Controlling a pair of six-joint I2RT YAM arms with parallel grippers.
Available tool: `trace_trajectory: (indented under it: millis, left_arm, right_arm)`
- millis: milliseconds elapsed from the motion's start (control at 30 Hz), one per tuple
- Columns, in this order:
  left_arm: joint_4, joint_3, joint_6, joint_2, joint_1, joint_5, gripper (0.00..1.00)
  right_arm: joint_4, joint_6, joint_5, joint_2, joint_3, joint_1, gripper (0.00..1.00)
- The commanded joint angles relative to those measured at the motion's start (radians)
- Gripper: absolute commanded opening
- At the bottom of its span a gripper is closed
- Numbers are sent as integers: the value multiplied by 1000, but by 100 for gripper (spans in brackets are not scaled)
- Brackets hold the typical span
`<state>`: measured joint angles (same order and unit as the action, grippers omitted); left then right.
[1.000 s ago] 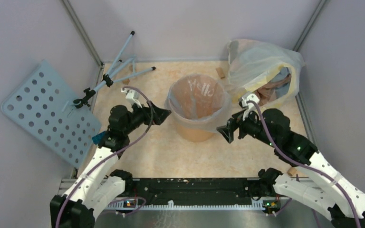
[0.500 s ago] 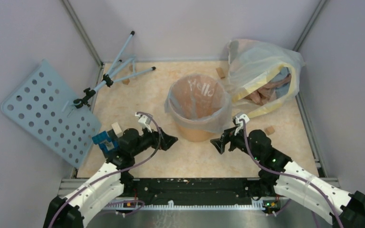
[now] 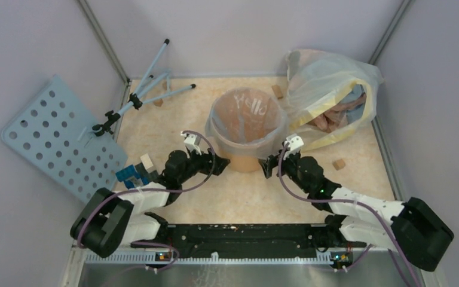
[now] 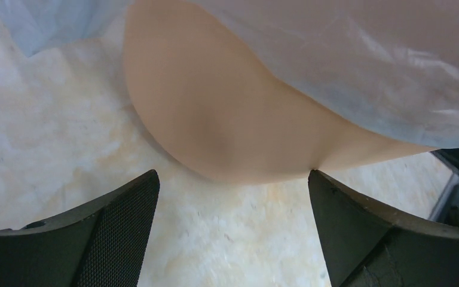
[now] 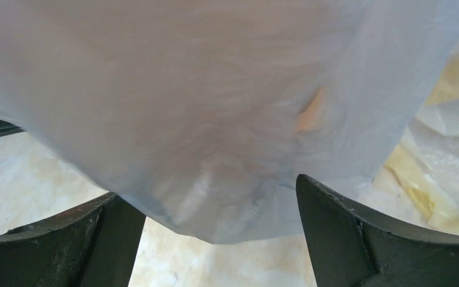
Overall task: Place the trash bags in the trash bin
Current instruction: Move the trash bin to the center of the board.
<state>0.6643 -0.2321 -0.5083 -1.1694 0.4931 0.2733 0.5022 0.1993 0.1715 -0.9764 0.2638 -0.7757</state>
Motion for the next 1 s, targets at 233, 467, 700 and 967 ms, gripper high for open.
trace_trajectory:
  millis: [233,467,700,967]
  left_arm:
    - [341,-204,33,-350,-33,-69,99]
    - [457,-245,33,-436,-111,17,99]
    - [167,-184,84,-156,-126,-30,99]
    - [-107,-56,160,173,-166,-168,99]
  right_arm:
    - [383,0,-49,-350,202,149,90]
    - [368,27,-69,-394,270,199,90]
    - [203,-18,-7,-138,165,208,91]
    - [-20,-28,308,230,-21,222,91]
